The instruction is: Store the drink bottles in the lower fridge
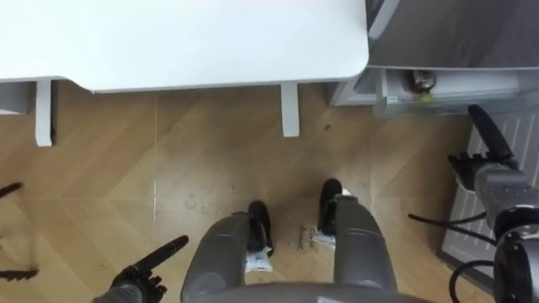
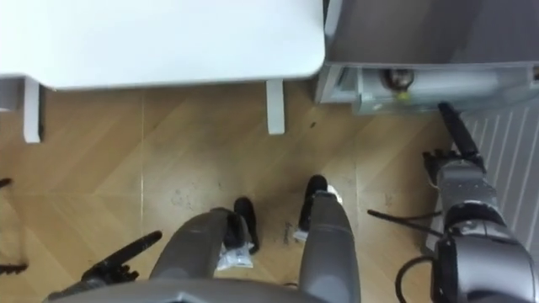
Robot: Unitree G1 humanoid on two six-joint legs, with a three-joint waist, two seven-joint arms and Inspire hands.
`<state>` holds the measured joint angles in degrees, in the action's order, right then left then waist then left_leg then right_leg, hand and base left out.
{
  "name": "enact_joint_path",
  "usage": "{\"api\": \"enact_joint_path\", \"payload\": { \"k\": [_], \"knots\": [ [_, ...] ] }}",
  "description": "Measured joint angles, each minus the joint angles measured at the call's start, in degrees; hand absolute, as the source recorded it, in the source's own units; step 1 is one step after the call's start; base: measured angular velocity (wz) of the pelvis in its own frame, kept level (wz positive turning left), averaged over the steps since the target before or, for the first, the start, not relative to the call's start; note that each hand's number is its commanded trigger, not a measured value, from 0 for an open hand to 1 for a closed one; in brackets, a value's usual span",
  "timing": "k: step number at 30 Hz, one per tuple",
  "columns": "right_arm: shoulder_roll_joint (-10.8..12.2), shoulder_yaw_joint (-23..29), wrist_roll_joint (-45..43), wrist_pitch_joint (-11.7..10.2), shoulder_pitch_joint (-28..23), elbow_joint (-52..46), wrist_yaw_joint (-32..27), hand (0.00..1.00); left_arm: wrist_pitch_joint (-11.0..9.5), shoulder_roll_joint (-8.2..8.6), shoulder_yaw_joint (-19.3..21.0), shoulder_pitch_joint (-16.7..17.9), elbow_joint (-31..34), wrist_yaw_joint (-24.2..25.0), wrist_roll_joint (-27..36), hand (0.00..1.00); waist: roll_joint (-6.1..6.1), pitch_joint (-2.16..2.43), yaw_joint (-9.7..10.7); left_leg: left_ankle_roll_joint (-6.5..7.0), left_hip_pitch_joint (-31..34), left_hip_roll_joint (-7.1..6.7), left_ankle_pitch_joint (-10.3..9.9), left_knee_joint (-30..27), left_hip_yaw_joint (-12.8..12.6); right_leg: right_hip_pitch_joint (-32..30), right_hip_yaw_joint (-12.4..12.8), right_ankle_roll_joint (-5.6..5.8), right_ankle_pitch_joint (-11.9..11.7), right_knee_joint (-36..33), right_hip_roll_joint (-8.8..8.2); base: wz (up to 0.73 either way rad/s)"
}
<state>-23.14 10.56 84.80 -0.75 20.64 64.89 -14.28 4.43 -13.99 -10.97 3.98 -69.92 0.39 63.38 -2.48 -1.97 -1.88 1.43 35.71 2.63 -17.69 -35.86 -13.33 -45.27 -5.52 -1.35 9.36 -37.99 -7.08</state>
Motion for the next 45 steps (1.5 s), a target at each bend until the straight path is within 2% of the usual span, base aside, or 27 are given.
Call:
{"api": "enact_joint_path", "payload": {
  "k": [4,8,10,13,18,22,27,29,31,35,41,45],
  "knots": [
    [-1.5,0.0,1.5,-0.6,1.4,0.1,-0.1,0.0,0.0,0.06,-1.1,0.0,0.0,-0.2,0.2,0.0,-0.39,0.05,0.1,-0.01,4.5,0.94,-2.5,-6.0,-0.5,-4.7,0.7,-0.48,1.6,-5.2,0.04,-0.1],
    [-2.8,0.0,1.7,-0.8,2.6,0.1,-0.1,0.0,-0.1,0.02,-1.4,0.0,0.0,-0.3,0.3,0.0,-0.46,0.07,0.0,0.18,8.5,1.22,-4.2,-10.8,-1.0,-9.4,2.3,-0.42,2.9,-10.0,0.16,-0.02],
    [-3.7,-0.2,2.5,-1.2,5.3,0.7,0.1,0.0,-0.3,-0.16,-2.9,0.0,0.1,-0.3,0.8,0.0,-0.63,0.06,0.0,0.3,12.2,2.08,-6.0,-15.2,-1.6,-13.4,2.7,-0.9,3.9,-13.9,0.06,-0.12],
    [-4.0,-0.3,2.9,-1.9,7.2,1.8,0.7,0.0,-1.0,-0.23,-4.1,-0.4,0.3,-1.1,0.8,0.0,-0.58,0.05,0.1,0.39,16.3,2.53,-7.4,-20.0,-1.5,-17.6,3.6,-0.84,5.5,-18.5,0.14,0.06],
    [-4.0,-0.6,5.0,-2.4,10.6,1.6,0.7,0.0,-1.4,-0.3,-6.1,-2.3,0.6,-3.3,1.1,0.0,-0.22,-0.11,0.1,0.22,22.3,2.86,-9.4,-26.3,-1.3,-23.9,3.8,-1.49,6.9,-24.6,-0.67,0.08],
    [-4.0,-2.7,5.0,-2.4,13.0,1.7,2.3,0.0,-2.0,-0.58,-6.3,-3.1,0.8,-4.0,1.1,0.0,0.29,-0.33,0.3,0.06,25.9,3.01,-10.8,-31.1,0.4,-26.5,3.4,-0.98,8.5,-28.6,-0.69,0.12],
    [-4.1,-5.7,5.0,-2.3,15.7,1.6,5.3,0.0,-2.0,-1.02,-8.5,-3.2,2.0,-4.5,1.2,0.0,0.92,-0.5,-0.1,0.58,28.8,4.07,-11.8,-34.6,0.8,-29.0,3.1,-0.9,8.6,-30.6,-0.38,-0.05],
    [-4.1,-7.9,4.9,-2.1,15.9,1.5,6.5,0.0,-2.0,-1.44,-8.6,-3.2,2.4,-4.5,1.2,0.0,1.14,-0.65,-0.6,0.63,29.3,4.78,-12.4,-35.6,0.8,-29.3,3.1,-0.85,8.5,-30.8,0.29,-0.15],
    [-4.1,-10.5,4.6,-1.7,16.0,1.3,7.8,0.0,-2.0,-2.63,-9.4,-3.2,3.8,-4.5,1.1,0.0,1.4,-0.71,-1.1,0.66,30.1,4.98,-12.5,-36.1,1.0,-29.9,2.8,-0.86,8.3,-30.9,0.3,-0.08],
    [-4.2,-11.7,3.3,-1.6,15.9,1.4,9.0,0.0,-2.0,-3.51,-9.5,-3.2,4.3,-3.8,0.5,0.0,1.56,-0.77,-1.8,0.83,30.2,5.87,-13.2,-36.9,0.9,-29.9,2.1,-1.63,7.9,-30.8,0.5,-0.12],
    [-4.4,-14.5,2.7,-2.3,15.7,1.4,9.4,0.0,-1.9,-5.48,-9.6,-1.9,5.8,-1.1,0.1,0.0,1.62,-0.75,-1.9,0.77,30.2,6.01,-13.2,-36.9,0.9,-29.9,1.9,-1.92,7.9,-30.8,0.48,-0.02],
    [-5.2,-16.9,2.9,-2.2,15.7,1.3,9.4,0.0,-1.9,-6.7,-9.7,-1.8,5.8,0.9,0.2,0.0,1.64,-0.74,-2.9,0.47,29.9,6.81,-13.4,-37.4,0.8,-29.8,2.1,-2.27,7.6,-30.8,1.17,-0.1]
  ]
}}
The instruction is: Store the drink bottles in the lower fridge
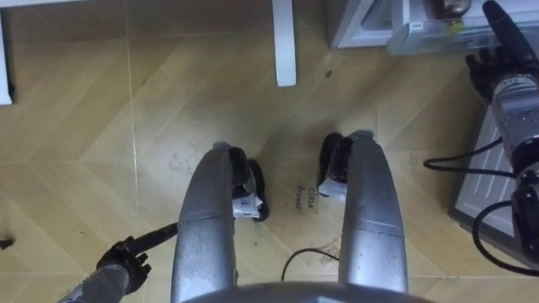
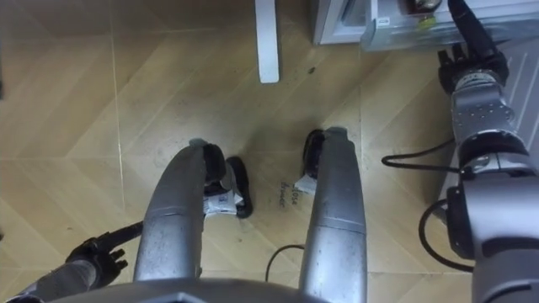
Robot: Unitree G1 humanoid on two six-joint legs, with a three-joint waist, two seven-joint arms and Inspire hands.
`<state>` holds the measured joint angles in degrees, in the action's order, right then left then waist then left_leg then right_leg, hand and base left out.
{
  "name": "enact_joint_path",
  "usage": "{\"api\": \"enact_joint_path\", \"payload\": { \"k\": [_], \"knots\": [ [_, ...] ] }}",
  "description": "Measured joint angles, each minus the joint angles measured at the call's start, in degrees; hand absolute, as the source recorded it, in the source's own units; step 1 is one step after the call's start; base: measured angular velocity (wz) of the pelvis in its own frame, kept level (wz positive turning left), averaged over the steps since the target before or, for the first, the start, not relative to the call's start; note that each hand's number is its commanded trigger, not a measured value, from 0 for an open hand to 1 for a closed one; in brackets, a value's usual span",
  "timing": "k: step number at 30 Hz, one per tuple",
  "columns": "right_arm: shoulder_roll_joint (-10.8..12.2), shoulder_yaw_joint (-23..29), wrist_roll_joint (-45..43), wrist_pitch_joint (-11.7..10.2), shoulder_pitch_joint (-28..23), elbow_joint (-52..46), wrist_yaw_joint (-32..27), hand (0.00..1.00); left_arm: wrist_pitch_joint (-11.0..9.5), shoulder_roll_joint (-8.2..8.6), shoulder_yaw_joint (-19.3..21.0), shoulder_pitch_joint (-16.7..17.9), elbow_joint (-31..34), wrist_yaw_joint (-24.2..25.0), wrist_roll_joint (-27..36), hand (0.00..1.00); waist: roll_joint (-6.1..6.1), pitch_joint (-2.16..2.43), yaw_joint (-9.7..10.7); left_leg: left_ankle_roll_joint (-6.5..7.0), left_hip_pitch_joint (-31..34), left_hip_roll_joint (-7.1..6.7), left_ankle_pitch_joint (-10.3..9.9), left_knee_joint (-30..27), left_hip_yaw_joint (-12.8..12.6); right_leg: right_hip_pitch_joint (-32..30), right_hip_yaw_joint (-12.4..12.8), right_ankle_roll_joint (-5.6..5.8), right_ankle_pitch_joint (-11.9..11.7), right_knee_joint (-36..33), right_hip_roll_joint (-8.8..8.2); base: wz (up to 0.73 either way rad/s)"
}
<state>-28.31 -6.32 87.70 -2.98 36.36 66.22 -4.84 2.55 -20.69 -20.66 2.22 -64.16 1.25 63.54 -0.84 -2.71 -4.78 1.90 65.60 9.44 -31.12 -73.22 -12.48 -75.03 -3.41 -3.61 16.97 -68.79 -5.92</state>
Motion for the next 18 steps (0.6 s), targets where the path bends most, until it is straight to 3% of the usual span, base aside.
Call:
{"api": "enact_joint_path", "payload": {
  "k": [18],
  "knots": [
    [-0.3,-0.5,0.3,0.2,0.1,-4.0,-4.5,0.0,-0.2,-0.25,-0.3,3.1,-0.3,2.1,-0.1,0.0,0.17,-0.01,-0.6,-0.62,-0.2,-0.15,0.4,-0.1,0.3,0.0,0.2,-0.31,-0.4,-0.1,0.22,-0.01]
  ]
}}
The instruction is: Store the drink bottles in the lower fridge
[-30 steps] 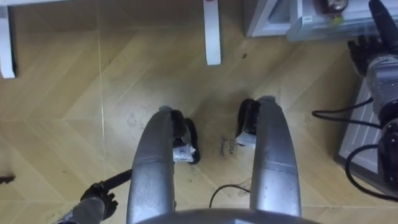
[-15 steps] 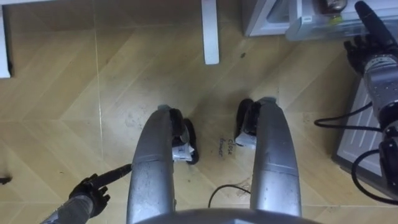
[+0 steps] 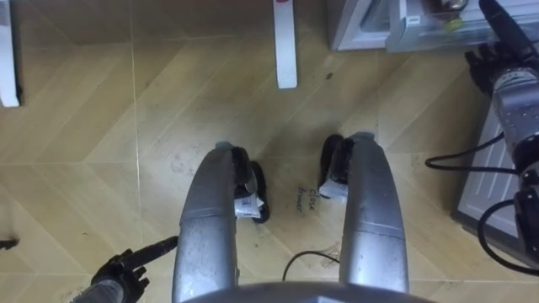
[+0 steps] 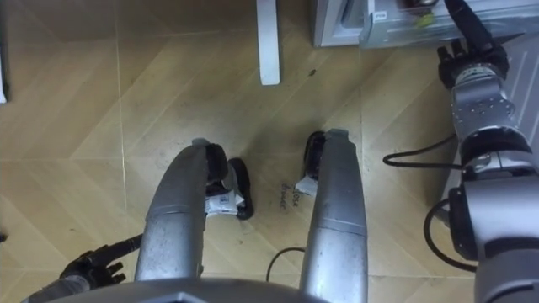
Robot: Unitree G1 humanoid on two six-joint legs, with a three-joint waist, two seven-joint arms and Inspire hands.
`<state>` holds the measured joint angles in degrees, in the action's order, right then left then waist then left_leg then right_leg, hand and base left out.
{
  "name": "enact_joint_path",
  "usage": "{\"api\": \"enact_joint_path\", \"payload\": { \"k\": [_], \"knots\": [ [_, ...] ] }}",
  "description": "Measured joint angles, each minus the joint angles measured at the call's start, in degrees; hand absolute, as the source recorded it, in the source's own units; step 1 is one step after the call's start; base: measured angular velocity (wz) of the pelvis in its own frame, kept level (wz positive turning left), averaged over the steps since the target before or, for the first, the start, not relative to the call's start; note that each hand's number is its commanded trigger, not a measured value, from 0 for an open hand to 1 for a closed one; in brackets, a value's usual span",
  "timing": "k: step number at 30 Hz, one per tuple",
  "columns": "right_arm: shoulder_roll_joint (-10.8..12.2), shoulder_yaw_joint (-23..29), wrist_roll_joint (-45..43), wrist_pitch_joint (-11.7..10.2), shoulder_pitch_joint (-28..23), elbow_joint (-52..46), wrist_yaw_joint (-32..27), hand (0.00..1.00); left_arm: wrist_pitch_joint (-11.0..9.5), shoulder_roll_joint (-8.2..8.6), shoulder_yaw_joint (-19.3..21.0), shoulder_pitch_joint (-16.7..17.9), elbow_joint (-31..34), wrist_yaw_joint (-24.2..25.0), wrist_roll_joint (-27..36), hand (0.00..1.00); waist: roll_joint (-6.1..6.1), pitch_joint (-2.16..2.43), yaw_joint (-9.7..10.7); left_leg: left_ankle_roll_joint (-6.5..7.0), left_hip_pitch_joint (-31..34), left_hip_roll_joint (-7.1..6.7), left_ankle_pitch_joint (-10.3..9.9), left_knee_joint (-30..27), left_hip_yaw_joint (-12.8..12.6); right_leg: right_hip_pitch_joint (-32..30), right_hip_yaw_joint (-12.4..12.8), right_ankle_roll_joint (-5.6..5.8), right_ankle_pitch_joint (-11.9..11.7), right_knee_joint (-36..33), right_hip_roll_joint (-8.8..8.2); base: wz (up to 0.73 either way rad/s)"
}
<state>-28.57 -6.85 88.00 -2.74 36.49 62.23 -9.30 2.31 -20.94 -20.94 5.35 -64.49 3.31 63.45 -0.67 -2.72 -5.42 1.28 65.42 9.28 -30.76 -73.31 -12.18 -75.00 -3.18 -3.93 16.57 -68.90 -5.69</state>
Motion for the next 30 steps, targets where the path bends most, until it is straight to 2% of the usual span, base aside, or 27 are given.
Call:
{"api": "enact_joint_path", "payload": {
  "k": [5,7,9,11,13,18,20,22,25,30],
  "knots": [
    [0.0,-0.1,-0.1,0.6,0.1,-1.2,-1.8,0.0,-0.8,0.06,-0.9,0.6,0.0,-0.5,-0.1,0.0,0.17,0.0,0.2,-0.09,-0.6,-0.34,0.1,0.5,0.4,0.9,-0.2,-0.4,-0.1,0.3,-0.24,0.03],
    [-0.1,-0.1,-0.4,1.5,0.8,-1.2,-2.7,0.0,-1.0,0.07,-1.3,2.0,0.0,-0.7,-0.2,0.0,0.18,0.03,0.4,-0.02,-2.3,-0.94,0.3,2.0,0.4,2.6,-0.4,0.02,0.2,1.4,-0.37,0.02],
    [-0.2,-0.1,-0.5,1.5,1.2,-1.2,-3.7,0.0,-1.2,0.06,-1.2,2.8,0.1,-1.3,-0.2,0.0,0.14,0.05,0.3,-0.13,-3.4,-1.19,0.8,3.4,0.5,3.8,-0.3,0.42,0.2,2.6,-0.52,0.05],
    [-0.2,-0.1,-0.5,1.6,2.5,-1.3,-6.0,0.0,-1.4,0.07,-1.0,3.4,0.1,-1.8,-0.2,0.0,0.16,0.04,0.3,0.01,-4.5,-1.39,1.4,4.9,0.4,4.9,-0.4,-0.03,-0.3,3.9,-0.6,0.06],
    [-0.3,0.1,-0.5,1.6,3.2,-1.3,-7.5,0.0,-1.5,0.09,-0.9,3.5,0.2,-1.9,-0.4,0.0,0.11,0.06,0.1,0.16,-5.7,-2.22,2.2,6.8,0.3,5.9,-0.7,-0.1,-0.4,5.0,-1.22,0.12],
    [-1.0,0.1,-0.9,1.3,3.9,-2.7,-7.7,0.0,-3.1,0.05,-0.4,3.6,0.2,-2.9,-0.5,0.0,0.07,0.07,-1.5,-0.21,-7.6,-2.19,3.6,10.0,0.8,8.3,-1.8,-0.48,-0.9,7.8,-1.1,0.05],
    [-1.0,-1.0,-3.7,1.3,3.9,-3.9,-8.3,0.0,-3.4,0.01,-0.3,4.3,0.2,-2.9,-0.5,0.0,0.07,0.07,-1.0,-0.56,-8.6,-2.21,3.9,11.3,1.1,9.5,-1.9,-0.66,-1.0,9.1,-0.99,0.03],
    [-0.9,-1.0,-5.7,1.9,3.8,-5.8,-10.8,0.0,-3.7,0.03,0.2,4.3,0.5,-3.0,-0.6,0.0,0.07,0.07,-0.9,-0.93,-9.8,-3.03,5.3,14.1,1.2,10.7,-1.9,-0.73,-1.8,11.2,-1.15,0.07],
    [-0.9,-1.6,-5.8,2.8,3.9,-6.7,-12.4,0.0,-5.1,-0.13,0.7,4.5,0.5,-3.1,-0.5,0.0,-0.01,0.12,-1.3,-1.11,-11.2,-3.28,7.0,17.3,1.1,12.4,-2.1,-0.82,-3.1,14.1,-1.07,0.05],
    [-1.1,-2.0,-5.9,2.9,4.0,-6.8,-13.3,0.0,-5.3,-0.13,0.5,4.6,0.4,-3.1,-0.2,0.0,-0.05,0.11,-1.4,-1.45,-11.6,-4.15,8.9,20.1,2.0,13.5,-3.3,-0.31,-4.2,16.8,-1.72,0.13]
  ]
}}
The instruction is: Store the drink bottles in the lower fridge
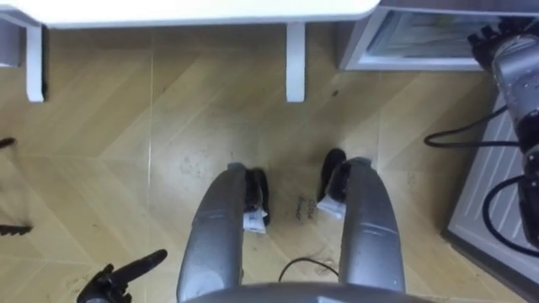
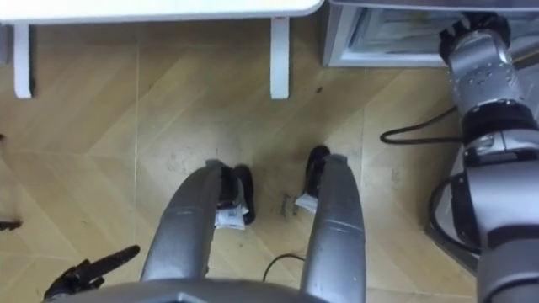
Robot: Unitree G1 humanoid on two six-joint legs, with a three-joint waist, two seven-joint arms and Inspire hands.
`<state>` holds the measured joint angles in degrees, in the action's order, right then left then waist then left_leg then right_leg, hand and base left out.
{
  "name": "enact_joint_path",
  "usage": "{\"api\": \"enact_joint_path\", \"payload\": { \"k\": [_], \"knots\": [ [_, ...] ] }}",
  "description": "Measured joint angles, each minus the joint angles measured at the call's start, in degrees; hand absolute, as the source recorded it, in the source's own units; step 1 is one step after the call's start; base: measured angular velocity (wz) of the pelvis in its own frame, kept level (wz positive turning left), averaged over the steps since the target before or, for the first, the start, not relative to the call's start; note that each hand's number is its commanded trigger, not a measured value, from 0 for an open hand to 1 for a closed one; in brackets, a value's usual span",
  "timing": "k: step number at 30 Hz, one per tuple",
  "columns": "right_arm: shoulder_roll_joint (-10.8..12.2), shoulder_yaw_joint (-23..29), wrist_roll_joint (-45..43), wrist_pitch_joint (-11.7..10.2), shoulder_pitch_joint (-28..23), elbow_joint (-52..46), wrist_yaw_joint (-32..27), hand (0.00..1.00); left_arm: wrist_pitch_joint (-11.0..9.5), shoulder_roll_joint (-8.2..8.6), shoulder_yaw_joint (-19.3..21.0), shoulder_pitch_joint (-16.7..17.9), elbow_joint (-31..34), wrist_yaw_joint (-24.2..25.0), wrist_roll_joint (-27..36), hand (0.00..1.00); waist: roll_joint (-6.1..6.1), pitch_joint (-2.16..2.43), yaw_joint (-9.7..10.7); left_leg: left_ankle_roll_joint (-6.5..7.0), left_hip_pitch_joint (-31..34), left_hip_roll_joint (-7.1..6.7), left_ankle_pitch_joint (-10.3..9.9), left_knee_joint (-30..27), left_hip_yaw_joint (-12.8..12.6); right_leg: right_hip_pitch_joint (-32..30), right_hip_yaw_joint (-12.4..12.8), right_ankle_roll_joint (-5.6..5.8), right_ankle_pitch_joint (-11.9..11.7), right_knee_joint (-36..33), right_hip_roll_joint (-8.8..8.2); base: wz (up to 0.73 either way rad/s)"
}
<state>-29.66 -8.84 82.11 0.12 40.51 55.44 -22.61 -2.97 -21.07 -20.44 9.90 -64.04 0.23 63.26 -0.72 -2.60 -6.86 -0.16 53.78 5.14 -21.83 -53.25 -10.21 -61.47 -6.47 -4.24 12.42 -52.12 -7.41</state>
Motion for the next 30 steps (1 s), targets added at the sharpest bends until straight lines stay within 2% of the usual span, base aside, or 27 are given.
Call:
{"api": "enact_joint_path", "payload": {
  "k": [6,10,13,18,25,30],
  "knots": [
    [-0.2,1.2,1.1,-0.8,0.0,0.0,-1.0,0.0,0.6,0.06,-0.1,0.0,0.0,-0.1,-0.2,0.0,-0.31,0.0,-1.6,0.3,0.5,-0.08,1.4,1.0,0.6,0.5,-1.9,-0.01,-1.2,1.8,-0.85,0.06],
    [-0.2,1.3,2.3,-2.5,0.0,0.0,-1.1,0.0,1.5,0.1,-0.6,0.0,0.8,-0.7,-0.2,0.0,-0.52,-0.02,-2.6,0.44,1.0,-0.07,2.0,1.6,1.1,0.7,-5.0,-0.62,-1.8,2.9,-2.73,0.0],
    [-0.3,1.3,3.1,-3.0,0.0,0.0,-1.3,0.0,1.7,0.14,-0.9,0.0,1.7,-1.3,-0.2,0.0,-0.93,0.04,-2.9,0.29,1.0,-0.01,2.3,2.2,1.4,1.3,-6.7,-1.18,-1.8,3.5,-3.63,0.03],
    [-0.2,1.2,3.4,-3.1,0.0,0.0,-1.4,0.0,1.8,0.33,-1.3,0.1,3.0,-2.1,-0.4,0.0,-0.95,0.05,-3.1,-0.07,0.9,0.0,2.5,2.5,1.4,1.5,-8.1,-1.61,-1.9,3.5,-4.46,0.01],
    [-0.2,1.2,4.4,-4.1,0.0,1.4,-0.5,0.0,2.5,0.32,-1.9,0.1,4.2,-3.7,-0.4,0.0,-1.06,-0.01,-3.2,-0.08,0.9,-0.06,2.7,2.5,1.6,2.0,-8.9,-1.73,-2.0,3.6,-4.86,0.03],
    [-0.2,2.0,5.4,-4.5,-0.5,4.6,2.9,0.0,3.1,0.34,-2.3,0.4,5.8,-3.8,-0.4,0.0,-2.41,0.08,-3.3,-0.12,-0.7,0.04,3.2,3.9,2.8,5.0,-10.5,-1.55,-2.6,6.1,-4.32,0.07]
  ]
}}
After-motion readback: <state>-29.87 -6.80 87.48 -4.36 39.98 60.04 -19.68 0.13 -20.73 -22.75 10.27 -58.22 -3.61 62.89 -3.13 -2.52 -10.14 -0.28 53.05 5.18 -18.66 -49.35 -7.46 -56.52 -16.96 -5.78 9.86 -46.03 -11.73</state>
